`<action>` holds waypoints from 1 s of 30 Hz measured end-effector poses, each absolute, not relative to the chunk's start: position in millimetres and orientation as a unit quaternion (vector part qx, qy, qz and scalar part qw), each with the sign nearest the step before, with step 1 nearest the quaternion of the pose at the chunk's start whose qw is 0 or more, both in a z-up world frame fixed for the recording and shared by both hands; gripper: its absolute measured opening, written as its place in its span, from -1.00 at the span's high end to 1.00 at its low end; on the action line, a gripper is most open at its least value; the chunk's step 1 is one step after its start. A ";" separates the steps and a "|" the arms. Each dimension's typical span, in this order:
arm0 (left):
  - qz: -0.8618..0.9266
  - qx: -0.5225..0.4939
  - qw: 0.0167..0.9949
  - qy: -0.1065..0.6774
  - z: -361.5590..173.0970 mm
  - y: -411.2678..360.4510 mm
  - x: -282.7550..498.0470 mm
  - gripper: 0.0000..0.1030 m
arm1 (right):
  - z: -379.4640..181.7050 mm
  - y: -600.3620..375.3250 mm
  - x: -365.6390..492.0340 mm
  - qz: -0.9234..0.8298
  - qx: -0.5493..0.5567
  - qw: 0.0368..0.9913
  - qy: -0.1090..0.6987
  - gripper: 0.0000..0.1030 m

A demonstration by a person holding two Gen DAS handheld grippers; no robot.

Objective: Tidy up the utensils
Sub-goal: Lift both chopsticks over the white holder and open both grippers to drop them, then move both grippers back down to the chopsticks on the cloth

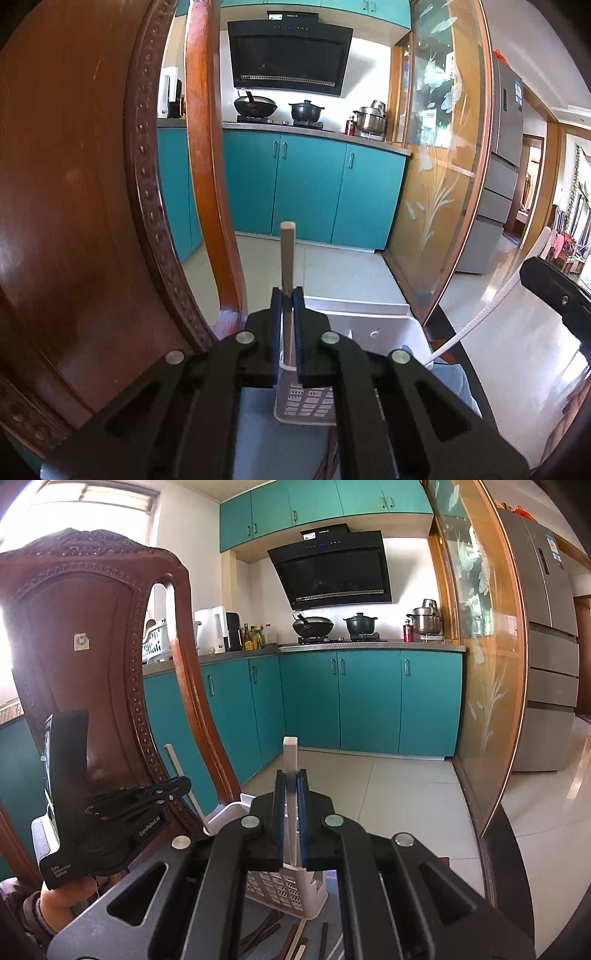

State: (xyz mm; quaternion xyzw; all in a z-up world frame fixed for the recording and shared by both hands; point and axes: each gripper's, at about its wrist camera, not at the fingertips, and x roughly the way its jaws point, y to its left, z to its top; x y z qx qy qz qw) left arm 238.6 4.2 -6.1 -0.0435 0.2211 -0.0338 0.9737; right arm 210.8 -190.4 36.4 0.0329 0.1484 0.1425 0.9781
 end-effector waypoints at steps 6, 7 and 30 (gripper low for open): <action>-0.031 -0.038 0.975 0.218 -7.8 1.9 238.2 0.87 | 34.7 -189.0 207.4 0.148 0.030 0.977 0.148 0.85; -0.031 -0.037 0.975 0.217 -7.2 1.7 237.9 0.87 | 35.4 -189.1 207.8 0.147 0.030 0.978 0.148 0.85; -0.052 0.027 0.973 0.222 -49.2 -13.0 181.9 0.17 | -42.9 -257.8 172.5 0.137 0.043 0.969 0.199 0.02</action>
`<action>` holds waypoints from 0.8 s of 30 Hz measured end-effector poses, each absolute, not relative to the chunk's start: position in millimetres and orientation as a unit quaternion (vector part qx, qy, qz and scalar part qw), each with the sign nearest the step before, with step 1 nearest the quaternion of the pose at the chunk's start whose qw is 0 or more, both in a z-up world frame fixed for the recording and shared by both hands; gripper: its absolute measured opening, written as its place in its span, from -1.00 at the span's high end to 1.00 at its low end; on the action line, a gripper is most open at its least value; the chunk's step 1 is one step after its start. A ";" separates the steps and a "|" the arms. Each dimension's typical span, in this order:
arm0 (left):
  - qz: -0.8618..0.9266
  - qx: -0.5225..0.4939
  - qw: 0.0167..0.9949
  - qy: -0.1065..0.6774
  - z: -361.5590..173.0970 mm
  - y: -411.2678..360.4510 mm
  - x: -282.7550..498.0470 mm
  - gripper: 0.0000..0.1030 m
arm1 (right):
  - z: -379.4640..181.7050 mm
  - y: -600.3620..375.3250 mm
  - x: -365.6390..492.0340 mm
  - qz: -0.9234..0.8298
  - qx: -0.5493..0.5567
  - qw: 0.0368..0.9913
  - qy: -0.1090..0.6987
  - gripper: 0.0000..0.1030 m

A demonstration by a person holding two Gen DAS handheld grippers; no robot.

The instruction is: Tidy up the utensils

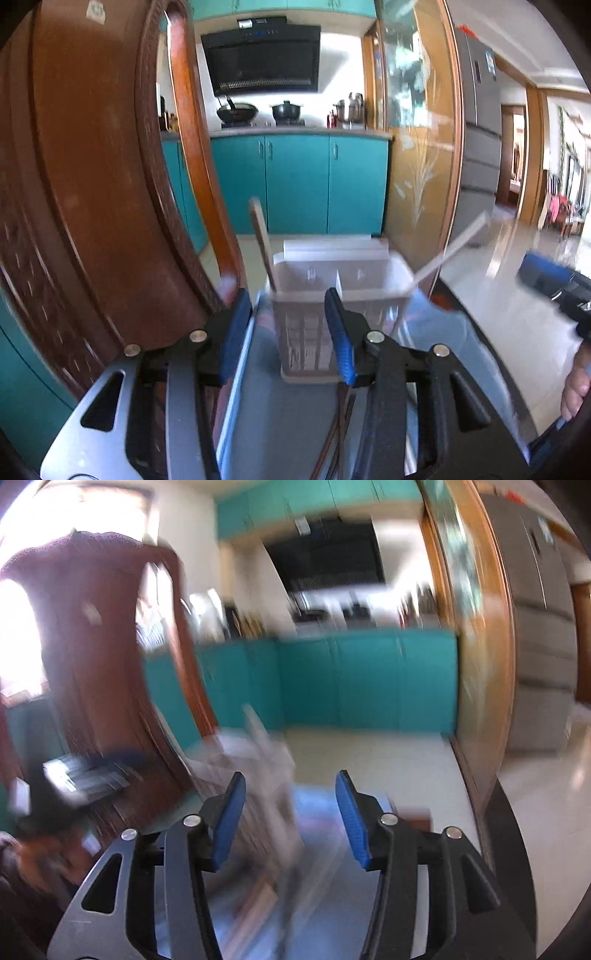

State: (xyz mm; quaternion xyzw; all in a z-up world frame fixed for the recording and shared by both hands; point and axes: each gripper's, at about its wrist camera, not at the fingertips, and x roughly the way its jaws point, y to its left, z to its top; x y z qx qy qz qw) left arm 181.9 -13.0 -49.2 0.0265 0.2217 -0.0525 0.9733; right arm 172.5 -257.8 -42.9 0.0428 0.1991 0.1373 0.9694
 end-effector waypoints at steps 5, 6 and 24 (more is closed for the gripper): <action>-0.080 0.027 0.947 0.309 -89.6 -15.0 185.8 0.40 | -105.5 -266.7 201.7 0.099 0.067 0.929 0.351 0.02; -0.090 0.024 0.938 0.333 -98.5 -17.0 189.6 0.41 | -111.8 -261.9 203.1 0.095 0.054 0.926 0.362 0.02; -0.159 0.003 0.848 0.506 -182.7 -39.9 218.0 0.85 | -158.8 -217.4 216.9 0.110 0.030 0.877 0.468 0.51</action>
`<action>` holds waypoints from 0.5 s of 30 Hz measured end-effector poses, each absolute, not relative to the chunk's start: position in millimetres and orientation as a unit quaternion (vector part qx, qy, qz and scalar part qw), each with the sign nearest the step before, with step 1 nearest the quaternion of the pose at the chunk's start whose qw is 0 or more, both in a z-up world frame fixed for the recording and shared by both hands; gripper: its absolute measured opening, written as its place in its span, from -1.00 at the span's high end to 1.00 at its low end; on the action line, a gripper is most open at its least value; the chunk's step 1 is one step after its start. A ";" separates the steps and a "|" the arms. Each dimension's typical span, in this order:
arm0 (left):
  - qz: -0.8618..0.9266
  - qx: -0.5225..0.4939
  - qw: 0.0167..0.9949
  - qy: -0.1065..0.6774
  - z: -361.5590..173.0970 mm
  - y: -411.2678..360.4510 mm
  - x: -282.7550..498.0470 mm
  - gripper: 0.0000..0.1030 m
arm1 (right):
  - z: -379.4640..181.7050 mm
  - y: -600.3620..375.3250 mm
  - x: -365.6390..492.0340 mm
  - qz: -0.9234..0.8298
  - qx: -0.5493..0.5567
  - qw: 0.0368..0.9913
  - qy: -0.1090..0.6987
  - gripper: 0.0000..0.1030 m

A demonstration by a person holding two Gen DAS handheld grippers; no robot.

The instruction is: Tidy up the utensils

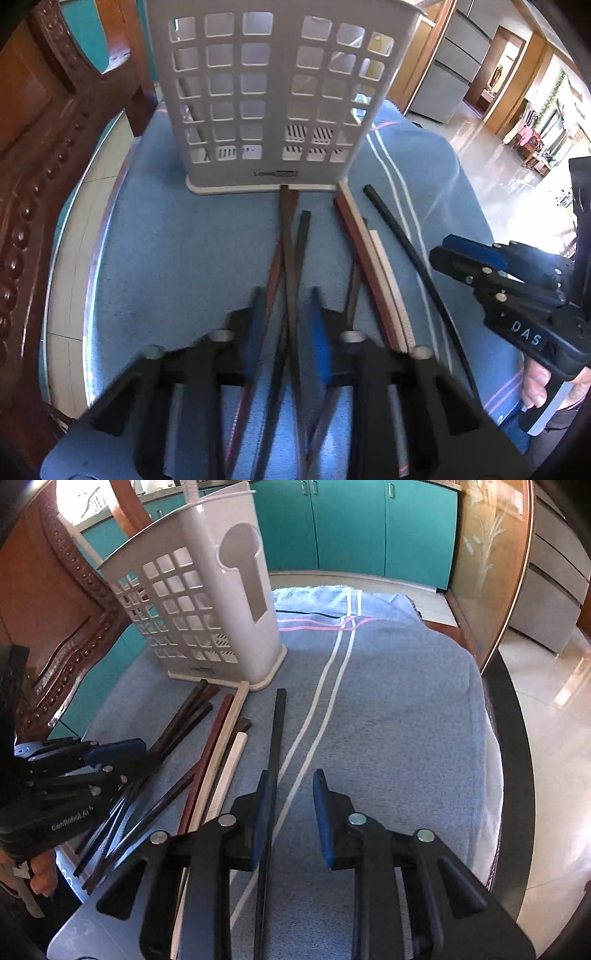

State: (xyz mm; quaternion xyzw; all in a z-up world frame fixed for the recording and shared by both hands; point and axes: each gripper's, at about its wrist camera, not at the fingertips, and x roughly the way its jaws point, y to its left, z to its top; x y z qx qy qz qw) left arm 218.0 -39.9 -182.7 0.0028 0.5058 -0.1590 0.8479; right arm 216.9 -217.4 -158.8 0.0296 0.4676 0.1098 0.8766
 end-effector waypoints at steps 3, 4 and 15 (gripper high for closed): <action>-0.168 -0.025 0.841 0.513 -182.2 -31.7 219.2 0.87 | -159.6 -216.9 216.8 0.111 0.026 0.876 0.469 0.51; -0.167 -0.025 0.842 0.512 -181.9 -29.7 218.6 0.87 | -161.1 -215.5 220.3 0.111 0.025 0.876 0.469 0.51; -0.119 -0.009 0.850 0.514 -183.3 2.6 219.5 0.87 | -163.8 -207.2 222.5 0.119 0.021 0.874 0.471 0.51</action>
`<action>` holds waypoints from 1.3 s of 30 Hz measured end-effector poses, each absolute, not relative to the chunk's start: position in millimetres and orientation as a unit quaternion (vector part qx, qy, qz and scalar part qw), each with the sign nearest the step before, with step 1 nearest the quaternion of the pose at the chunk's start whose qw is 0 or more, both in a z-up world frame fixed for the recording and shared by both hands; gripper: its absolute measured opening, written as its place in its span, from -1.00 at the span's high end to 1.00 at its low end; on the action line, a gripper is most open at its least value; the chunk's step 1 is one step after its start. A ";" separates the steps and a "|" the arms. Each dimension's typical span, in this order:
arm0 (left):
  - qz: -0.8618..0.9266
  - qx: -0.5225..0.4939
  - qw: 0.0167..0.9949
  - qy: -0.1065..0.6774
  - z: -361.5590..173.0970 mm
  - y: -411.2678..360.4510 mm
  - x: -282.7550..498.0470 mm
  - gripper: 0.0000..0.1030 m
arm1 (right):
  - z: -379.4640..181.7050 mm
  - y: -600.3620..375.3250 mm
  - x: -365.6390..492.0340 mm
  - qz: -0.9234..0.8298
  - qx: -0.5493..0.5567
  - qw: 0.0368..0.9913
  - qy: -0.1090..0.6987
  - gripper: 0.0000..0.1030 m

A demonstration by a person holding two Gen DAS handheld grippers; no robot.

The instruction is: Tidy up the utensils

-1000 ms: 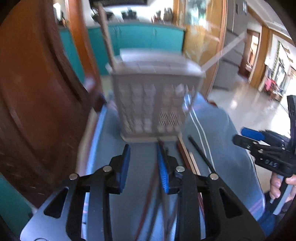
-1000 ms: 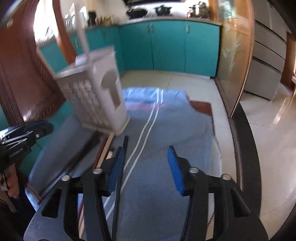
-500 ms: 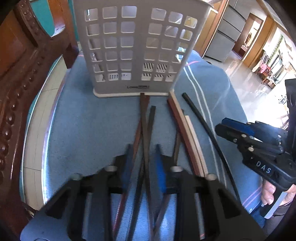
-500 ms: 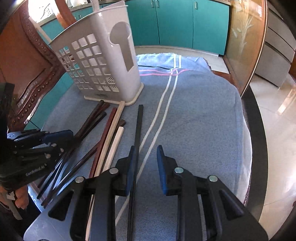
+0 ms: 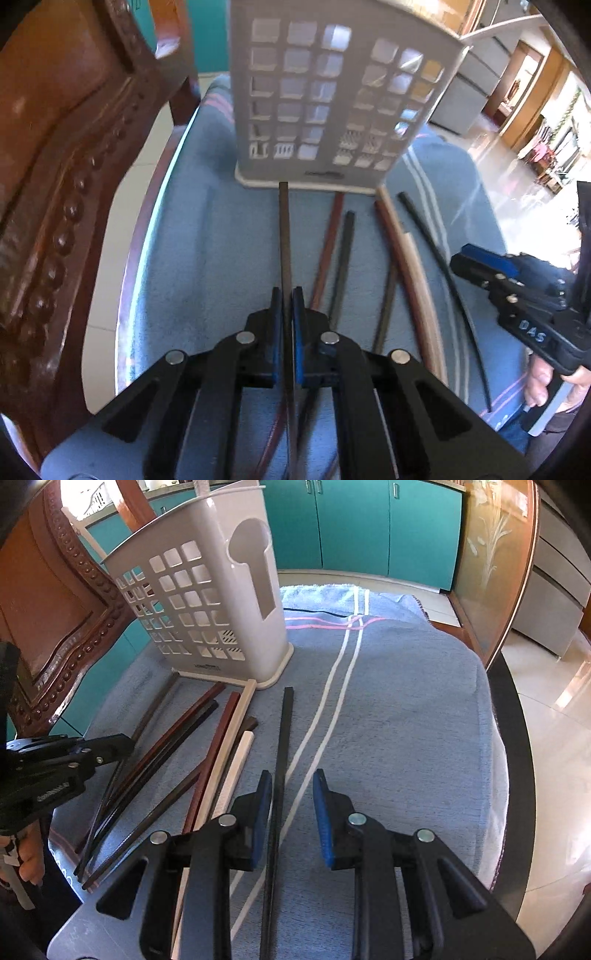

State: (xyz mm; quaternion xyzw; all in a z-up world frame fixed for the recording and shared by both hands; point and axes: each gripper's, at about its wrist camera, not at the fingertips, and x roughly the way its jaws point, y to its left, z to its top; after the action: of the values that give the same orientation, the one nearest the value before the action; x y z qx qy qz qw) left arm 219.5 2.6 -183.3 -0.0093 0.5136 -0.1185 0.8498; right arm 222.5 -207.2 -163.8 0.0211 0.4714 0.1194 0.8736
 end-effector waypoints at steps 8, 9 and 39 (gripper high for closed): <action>-0.103 -0.011 0.852 0.513 -184.2 9.1 227.6 0.83 | -173.7 -196.4 221.8 0.104 -0.010 0.870 0.481 0.51; -0.098 -0.012 0.853 0.512 -183.6 10.2 231.3 0.77 | -174.1 -195.4 221.3 0.103 -0.012 0.871 0.480 0.51; -0.070 0.017 0.859 0.507 -191.2 -21.7 250.8 0.18 | -170.4 -200.3 215.5 0.110 -0.050 0.863 0.490 0.52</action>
State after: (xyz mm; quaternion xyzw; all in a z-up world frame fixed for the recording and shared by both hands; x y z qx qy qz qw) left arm 250.8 -21.7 -191.2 0.0174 0.5067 -0.0702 0.8591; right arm 215.5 -200.3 -170.4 -0.0501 0.4900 0.1100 0.8633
